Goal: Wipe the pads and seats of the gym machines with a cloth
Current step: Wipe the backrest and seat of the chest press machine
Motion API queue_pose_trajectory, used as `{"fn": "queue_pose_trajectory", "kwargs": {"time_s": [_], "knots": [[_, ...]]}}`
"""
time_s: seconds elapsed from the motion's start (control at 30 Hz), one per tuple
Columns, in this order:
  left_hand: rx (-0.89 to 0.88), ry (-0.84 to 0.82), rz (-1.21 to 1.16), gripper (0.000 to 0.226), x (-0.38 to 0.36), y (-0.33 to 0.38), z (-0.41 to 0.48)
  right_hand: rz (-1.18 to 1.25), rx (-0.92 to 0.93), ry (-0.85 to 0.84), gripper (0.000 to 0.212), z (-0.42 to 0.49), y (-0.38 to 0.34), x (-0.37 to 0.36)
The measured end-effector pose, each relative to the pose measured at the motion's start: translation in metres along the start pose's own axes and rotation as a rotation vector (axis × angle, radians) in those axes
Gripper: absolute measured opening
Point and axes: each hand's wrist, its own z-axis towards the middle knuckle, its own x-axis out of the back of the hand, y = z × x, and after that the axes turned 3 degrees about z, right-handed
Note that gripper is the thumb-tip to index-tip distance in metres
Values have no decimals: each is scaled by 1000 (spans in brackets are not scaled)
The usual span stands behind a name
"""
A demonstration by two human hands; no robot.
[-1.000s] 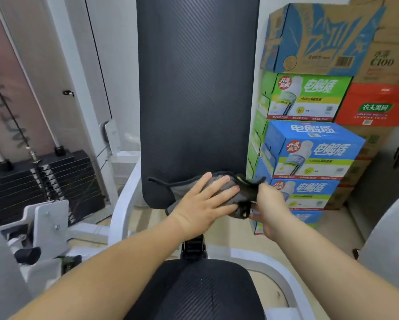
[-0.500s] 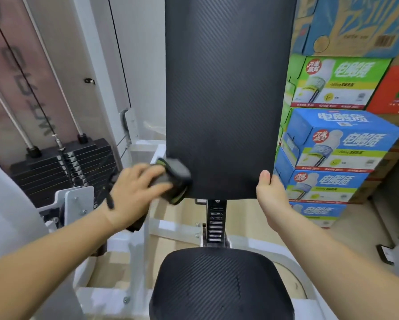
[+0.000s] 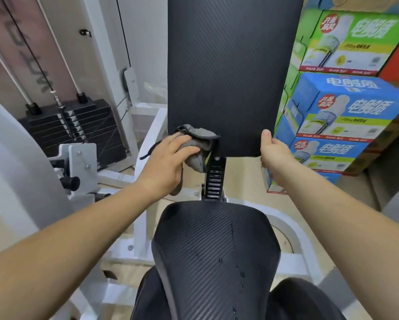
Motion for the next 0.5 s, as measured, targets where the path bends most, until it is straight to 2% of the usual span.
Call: {"fn": "queue_pose_trajectory", "kwargs": {"time_s": [0.1, 0.17, 0.23, 0.3, 0.33, 0.4, 0.43, 0.5], "knots": [[192, 12, -231, 46, 51, 21, -16, -30, 34, -191, 59, -24, 26, 9], [265, 26, -356, 44, 87, 38, -19, -55, 119, -241, 44, -41, 53, 9], [298, -71, -493, 45, 115, 66, -26, -72, 167, -238, 35, -54, 81, 9], [246, -262, -581, 44, 113, 97, -46, -90, 194, -238, 37, -66, 107, 10], [188, -378, -545, 45, 98, 115, -64, -108, 200, -233, 39, -70, 121, 10], [91, -609, -331, 52, 63, 151, -101, -121, 223, -213, 29, -78, 141, 12], [82, -685, -216, 52, 48, 161, -114, -122, 231, -190, 22, -81, 148, 12], [148, -724, -147, 51, 31, 158, -119, -116, 221, -156, 28, -87, 157, 11]]}}
